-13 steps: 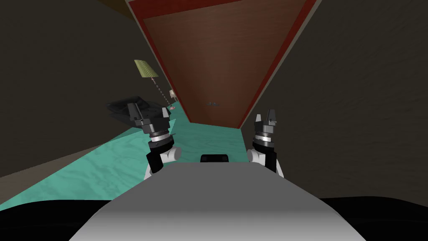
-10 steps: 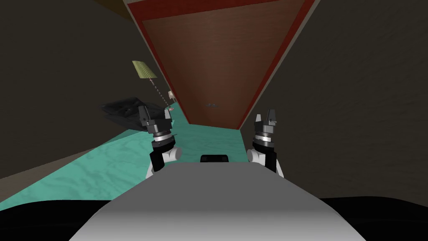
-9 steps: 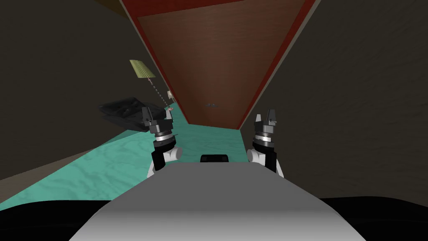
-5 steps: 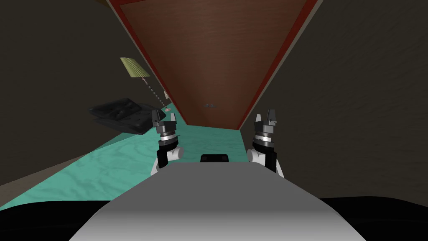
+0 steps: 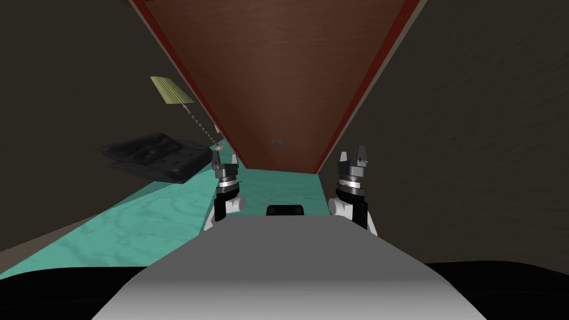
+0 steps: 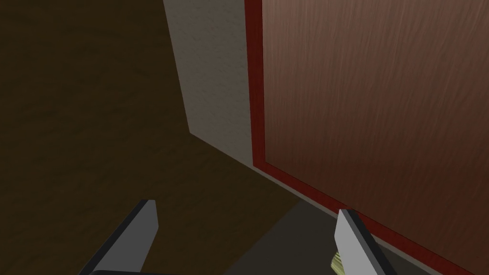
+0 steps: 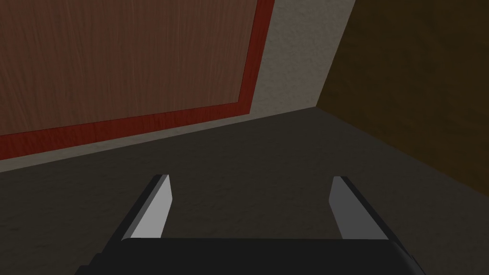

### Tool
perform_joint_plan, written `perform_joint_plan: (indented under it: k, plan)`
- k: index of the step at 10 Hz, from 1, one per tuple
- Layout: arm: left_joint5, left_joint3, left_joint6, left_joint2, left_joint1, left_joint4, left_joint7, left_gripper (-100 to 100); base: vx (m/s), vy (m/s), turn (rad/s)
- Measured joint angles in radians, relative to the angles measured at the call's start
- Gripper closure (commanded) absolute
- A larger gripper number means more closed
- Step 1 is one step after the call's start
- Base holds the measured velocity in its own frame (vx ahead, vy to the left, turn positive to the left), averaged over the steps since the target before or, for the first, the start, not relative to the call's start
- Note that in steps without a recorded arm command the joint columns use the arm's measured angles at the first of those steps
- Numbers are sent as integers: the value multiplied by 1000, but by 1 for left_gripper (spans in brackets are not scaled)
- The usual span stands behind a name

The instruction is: Pull the door open

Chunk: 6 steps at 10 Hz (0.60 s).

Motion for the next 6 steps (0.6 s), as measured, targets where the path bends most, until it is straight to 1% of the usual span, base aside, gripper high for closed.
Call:
perform_joint_plan:
  k: [1, 2, 3, 4, 6]
  plan:
    - [-1, -3, -6, 2, -6, 25, -1, -100, 90, -9, -48]
    - [1, -1, -13, 9, -9, 49, 2, -100, 131, -12, -82]
    - [4, 2, -14, 18, -8, 71, 7, -100, 139, -1, -73]
    - [5, 1, -14, 22, -18, 99, 9, -100, 116, 5, -58]
    - [2, -7, -30, 25, -17, 147, 8, -100, 111, -4, -49]
